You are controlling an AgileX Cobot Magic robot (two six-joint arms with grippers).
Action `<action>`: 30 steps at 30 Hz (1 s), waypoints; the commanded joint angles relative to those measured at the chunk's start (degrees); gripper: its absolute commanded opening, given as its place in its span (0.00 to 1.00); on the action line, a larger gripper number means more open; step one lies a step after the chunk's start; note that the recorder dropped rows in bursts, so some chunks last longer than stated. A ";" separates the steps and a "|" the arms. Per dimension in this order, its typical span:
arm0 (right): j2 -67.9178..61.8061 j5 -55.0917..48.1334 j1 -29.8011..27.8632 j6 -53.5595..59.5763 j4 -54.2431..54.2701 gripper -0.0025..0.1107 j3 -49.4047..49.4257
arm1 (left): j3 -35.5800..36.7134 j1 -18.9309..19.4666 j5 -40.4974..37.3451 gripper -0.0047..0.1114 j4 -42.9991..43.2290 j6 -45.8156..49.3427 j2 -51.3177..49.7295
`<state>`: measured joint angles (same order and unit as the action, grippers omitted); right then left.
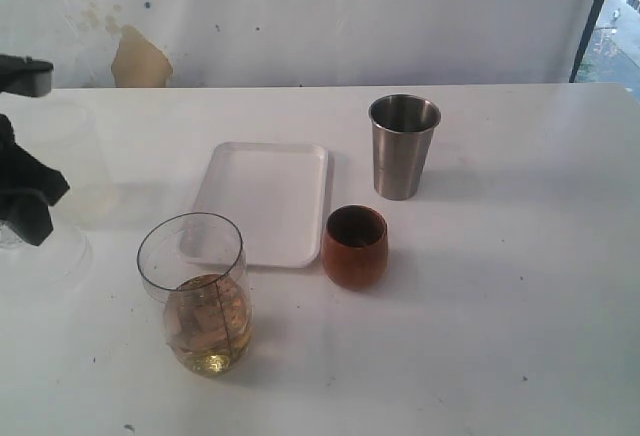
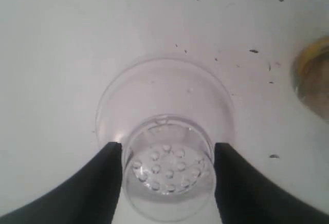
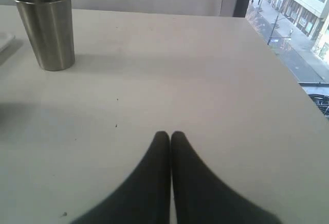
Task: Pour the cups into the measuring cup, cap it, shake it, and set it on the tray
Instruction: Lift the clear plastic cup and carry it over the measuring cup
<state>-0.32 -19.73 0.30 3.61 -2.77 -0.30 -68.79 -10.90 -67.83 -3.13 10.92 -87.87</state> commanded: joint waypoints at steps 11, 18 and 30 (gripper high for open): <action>0.32 0.43 -0.30 0.49 0.01 0.02 0.30 | -10.58 -12.77 -2.13 0.04 -1.03 -5.38 4.24; 0.32 0.43 -0.30 0.49 0.01 0.02 0.30 | -10.68 -16.16 -2.13 0.04 -2.59 -5.63 6.09; 0.32 0.43 -0.30 0.49 0.01 0.02 0.30 | -10.58 -23.56 -2.13 0.04 -6.57 -7.16 6.09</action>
<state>-0.32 -19.73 0.30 3.61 -2.65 -0.30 -79.15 -32.99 -69.92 -9.15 4.86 -82.38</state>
